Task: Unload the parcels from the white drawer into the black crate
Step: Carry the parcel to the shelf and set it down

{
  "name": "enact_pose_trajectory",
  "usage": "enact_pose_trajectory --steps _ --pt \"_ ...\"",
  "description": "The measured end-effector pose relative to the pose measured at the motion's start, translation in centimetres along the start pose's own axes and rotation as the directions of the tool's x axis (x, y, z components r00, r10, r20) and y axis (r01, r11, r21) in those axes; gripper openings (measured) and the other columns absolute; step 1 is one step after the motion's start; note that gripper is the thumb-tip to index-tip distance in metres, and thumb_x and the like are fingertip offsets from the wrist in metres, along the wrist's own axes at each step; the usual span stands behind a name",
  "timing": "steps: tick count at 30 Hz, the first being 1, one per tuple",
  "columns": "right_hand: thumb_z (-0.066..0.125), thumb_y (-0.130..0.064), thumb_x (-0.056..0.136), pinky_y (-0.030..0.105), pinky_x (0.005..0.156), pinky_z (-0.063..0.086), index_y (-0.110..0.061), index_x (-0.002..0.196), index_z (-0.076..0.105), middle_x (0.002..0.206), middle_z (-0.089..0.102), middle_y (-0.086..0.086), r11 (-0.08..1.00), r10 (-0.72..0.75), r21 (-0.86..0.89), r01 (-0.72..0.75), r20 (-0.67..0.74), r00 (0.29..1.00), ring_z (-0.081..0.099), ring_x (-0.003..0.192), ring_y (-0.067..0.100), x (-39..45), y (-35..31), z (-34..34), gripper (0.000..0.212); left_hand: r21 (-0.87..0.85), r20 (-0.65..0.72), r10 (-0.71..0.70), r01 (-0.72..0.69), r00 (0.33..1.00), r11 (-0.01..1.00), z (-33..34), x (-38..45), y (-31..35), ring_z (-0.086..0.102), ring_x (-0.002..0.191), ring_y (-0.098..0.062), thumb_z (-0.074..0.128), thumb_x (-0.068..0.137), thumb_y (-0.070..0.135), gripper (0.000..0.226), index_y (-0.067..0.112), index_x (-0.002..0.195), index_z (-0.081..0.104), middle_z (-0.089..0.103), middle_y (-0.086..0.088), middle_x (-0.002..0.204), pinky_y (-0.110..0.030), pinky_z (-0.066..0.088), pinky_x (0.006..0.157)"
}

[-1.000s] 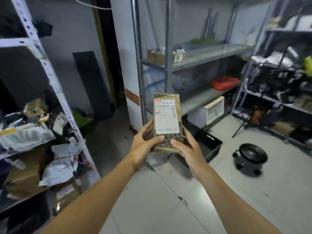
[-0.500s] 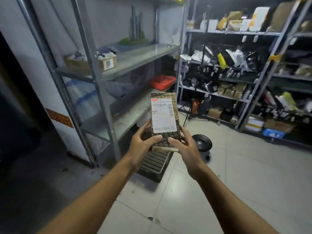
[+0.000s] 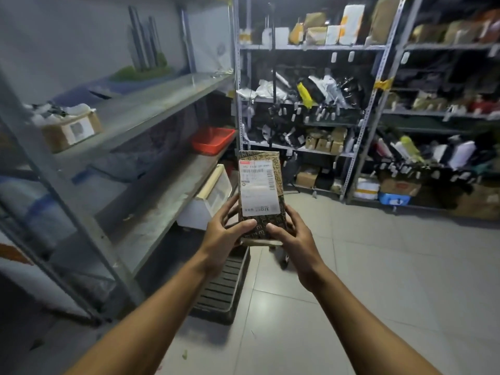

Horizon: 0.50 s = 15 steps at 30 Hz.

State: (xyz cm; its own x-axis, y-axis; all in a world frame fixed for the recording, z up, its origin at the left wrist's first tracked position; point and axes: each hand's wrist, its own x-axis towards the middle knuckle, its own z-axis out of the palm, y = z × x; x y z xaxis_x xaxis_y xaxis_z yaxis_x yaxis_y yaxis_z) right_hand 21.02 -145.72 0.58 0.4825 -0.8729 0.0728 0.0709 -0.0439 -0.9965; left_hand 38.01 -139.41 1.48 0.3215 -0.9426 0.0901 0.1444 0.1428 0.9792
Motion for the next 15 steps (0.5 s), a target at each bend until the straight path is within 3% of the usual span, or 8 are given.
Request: enact_pose_trajectory --steps 3,6,10,15 --pt "0.072 -0.046 0.08 0.037 0.096 0.057 -0.041 0.151 0.041 0.133 0.065 -0.011 1.0 -0.007 -0.007 0.007 0.002 1.0 0.064 0.119 0.011 4.6 0.4 -3.0 0.077 0.0 0.003 -0.003 0.003 1.0 1.0 2.1 5.1 -0.9 0.064 0.124 -0.027 0.077 0.079 0.014 0.081 0.029 0.151 0.045 0.063 -0.003 0.139 -0.05 0.057 0.094" --pt "0.07 -0.045 0.081 0.023 0.085 0.055 -0.039 0.151 0.042 0.134 0.064 -0.01 1.0 -0.026 -0.011 0.026 0.022 0.999 0.065 0.117 0.006 9.1 0.3 -6.4 0.076 -0.005 -0.014 -0.001 0.001 1.0 1.0 4.6 9.9 -1.5 0.065 0.123 -0.026 0.078 0.078 0.014 0.081 0.028 0.151 0.045 0.064 -0.002 0.138 -0.046 0.059 0.09" --pt "0.069 -0.036 0.08 0.005 0.069 0.05 -0.034 0.15 0.042 0.126 0.063 -0.011 0.999 -0.048 0.014 0.048 0.034 0.998 0.064 0.097 -0.016 14.8 0.0 -10.3 0.075 -0.009 -0.043 0.0 0.0 0.999 1.0 7.7 16.0 -2.0 0.067 0.12 -0.024 0.077 0.076 0.015 0.08 0.027 0.149 0.047 0.064 -0.004 0.138 -0.045 0.059 0.089" --pt "0.07 -0.038 0.081 0.007 0.073 0.051 -0.032 0.153 0.04 0.134 0.063 -0.006 1.0 -0.027 0.013 0.027 0.029 0.999 0.063 0.107 -0.007 21.4 0.7 -14.2 0.079 -0.006 -0.038 -0.024 0.024 0.999 1.0 10.3 22.8 -3.2 0.067 0.119 -0.023 0.079 0.075 0.018 0.083 0.029 0.15 0.046 0.064 -0.005 0.137 -0.046 0.059 0.09"
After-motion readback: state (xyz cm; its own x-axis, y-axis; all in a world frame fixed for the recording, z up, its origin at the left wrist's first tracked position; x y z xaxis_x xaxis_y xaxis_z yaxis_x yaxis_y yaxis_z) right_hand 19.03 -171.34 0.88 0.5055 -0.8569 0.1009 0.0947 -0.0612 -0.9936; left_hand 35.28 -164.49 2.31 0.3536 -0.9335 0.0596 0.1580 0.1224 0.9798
